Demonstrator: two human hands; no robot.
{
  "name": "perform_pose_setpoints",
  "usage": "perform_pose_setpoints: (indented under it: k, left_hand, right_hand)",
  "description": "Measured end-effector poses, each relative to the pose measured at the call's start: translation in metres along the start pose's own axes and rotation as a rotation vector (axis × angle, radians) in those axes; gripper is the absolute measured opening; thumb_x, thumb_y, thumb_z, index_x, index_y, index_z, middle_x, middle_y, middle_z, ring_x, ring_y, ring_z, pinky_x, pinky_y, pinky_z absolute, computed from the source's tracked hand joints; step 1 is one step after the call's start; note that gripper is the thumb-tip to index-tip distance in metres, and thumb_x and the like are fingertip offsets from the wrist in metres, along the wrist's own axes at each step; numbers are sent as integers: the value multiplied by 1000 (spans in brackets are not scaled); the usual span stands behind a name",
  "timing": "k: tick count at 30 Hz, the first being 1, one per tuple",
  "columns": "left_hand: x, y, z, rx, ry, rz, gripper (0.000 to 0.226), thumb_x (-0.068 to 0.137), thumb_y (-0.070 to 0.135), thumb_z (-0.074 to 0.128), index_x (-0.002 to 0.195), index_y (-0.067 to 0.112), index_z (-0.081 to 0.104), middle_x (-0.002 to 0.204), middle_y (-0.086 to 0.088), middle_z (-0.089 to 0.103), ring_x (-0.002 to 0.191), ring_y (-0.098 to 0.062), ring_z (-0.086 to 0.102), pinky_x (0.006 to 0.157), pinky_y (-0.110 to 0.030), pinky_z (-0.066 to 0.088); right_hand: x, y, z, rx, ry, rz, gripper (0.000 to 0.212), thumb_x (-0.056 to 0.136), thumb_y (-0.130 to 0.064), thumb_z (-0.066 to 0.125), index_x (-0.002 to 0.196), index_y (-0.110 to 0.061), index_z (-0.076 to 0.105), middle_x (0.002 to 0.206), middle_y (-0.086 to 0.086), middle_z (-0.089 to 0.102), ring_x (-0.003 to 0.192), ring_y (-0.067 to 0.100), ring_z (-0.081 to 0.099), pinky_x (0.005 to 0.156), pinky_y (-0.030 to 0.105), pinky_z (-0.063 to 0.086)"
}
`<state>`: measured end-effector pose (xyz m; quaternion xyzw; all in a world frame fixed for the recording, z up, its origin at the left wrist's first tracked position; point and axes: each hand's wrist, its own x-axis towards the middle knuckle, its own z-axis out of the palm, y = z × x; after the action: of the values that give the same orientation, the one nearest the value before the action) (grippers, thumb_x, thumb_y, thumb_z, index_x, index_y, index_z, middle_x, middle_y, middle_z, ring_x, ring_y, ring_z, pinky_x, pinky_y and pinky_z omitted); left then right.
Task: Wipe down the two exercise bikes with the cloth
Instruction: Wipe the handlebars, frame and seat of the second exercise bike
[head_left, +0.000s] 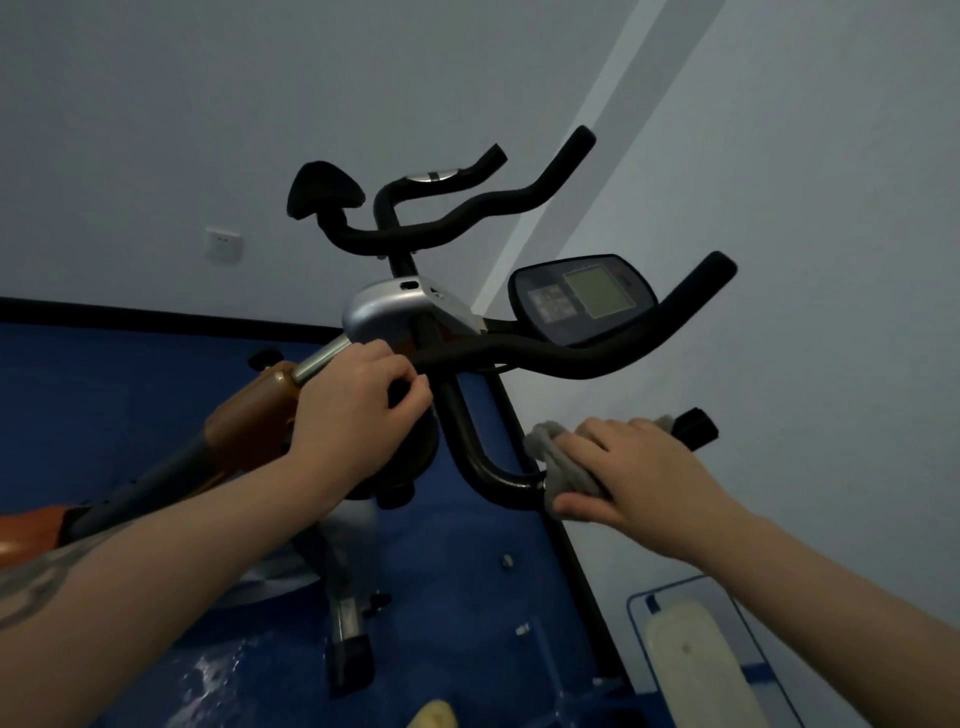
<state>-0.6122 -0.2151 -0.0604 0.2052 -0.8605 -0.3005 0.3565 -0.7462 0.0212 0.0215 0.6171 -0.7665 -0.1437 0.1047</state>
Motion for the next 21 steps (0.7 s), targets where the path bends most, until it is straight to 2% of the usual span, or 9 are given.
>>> perform_pose_setpoints:
  k: [3, 5, 7, 9, 14, 16, 18, 21]
  left_hand:
    - [0, 0, 0, 16, 11, 4, 23, 89, 32, 58, 72, 17, 64, 73, 6, 52, 71, -13, 49, 57, -34, 44]
    - [0, -1, 0, 12, 16, 8, 24, 89, 33, 56, 72, 17, 64, 73, 6, 52, 71, -13, 49, 57, -33, 43]
    - [1, -2, 1, 2, 20, 7, 28, 88, 38, 52, 71, 18, 64, 74, 7, 52, 72, -13, 49, 58, -31, 42]
    - [1, -1, 1, 1, 24, 5, 34, 86, 43, 44, 71, 20, 64, 74, 8, 52, 72, -11, 49, 58, -30, 41]
    - [1, 1, 1, -2, 23, 1, 37, 84, 45, 42, 71, 19, 64, 73, 7, 52, 71, -11, 49, 57, -30, 41]
    - [1, 1, 0, -1, 21, 6, 35, 85, 44, 44, 71, 19, 64, 73, 8, 51, 70, -11, 49, 57, -29, 39]
    - [1, 1, -1, -6, 11, 11, 29, 87, 40, 49, 73, 20, 64, 73, 8, 50, 70, -11, 49, 57, -28, 38]
    - [0, 1, -2, -20, -2, 13, 24, 88, 36, 53, 74, 20, 64, 74, 8, 51, 71, -12, 49, 59, -31, 42]
  right_hand:
    - [18, -31, 9, -20, 73, 73, 53, 87, -67, 30, 97, -23, 59, 72, -6, 61, 57, 17, 59, 52, 27, 37]
    - [40, -61, 8, -17, 36, 158, 56, 90, -67, 21, 96, -21, 52, 72, -5, 62, 58, 19, 61, 49, 29, 32]
    - [62, -80, 9, 57, -73, 314, 55, 93, -66, 18, 105, -18, 42, 86, -1, 64, 75, 23, 65, 55, 33, 31]
    - [78, -84, 13, 206, -124, 434, 51, 97, -63, 20, 107, -17, 39, 96, 4, 65, 86, 27, 64, 61, 34, 33]
    - [120, -67, 31, 586, -141, 618, 59, 97, -61, 24, 124, -12, 42, 122, 17, 59, 109, 34, 57, 75, 38, 39]
    - [129, -67, 32, 673, -144, 687, 61, 97, -62, 26, 129, -12, 41, 125, 17, 59, 113, 34, 56, 82, 40, 41]
    - [124, -66, 31, 664, -130, 655, 58, 98, -61, 27, 131, -14, 38, 123, 16, 60, 111, 34, 57, 80, 40, 42]
    - [97, -67, 20, 479, -147, 467, 51, 100, -55, 30, 133, -16, 33, 117, 14, 61, 101, 34, 59, 68, 36, 36]
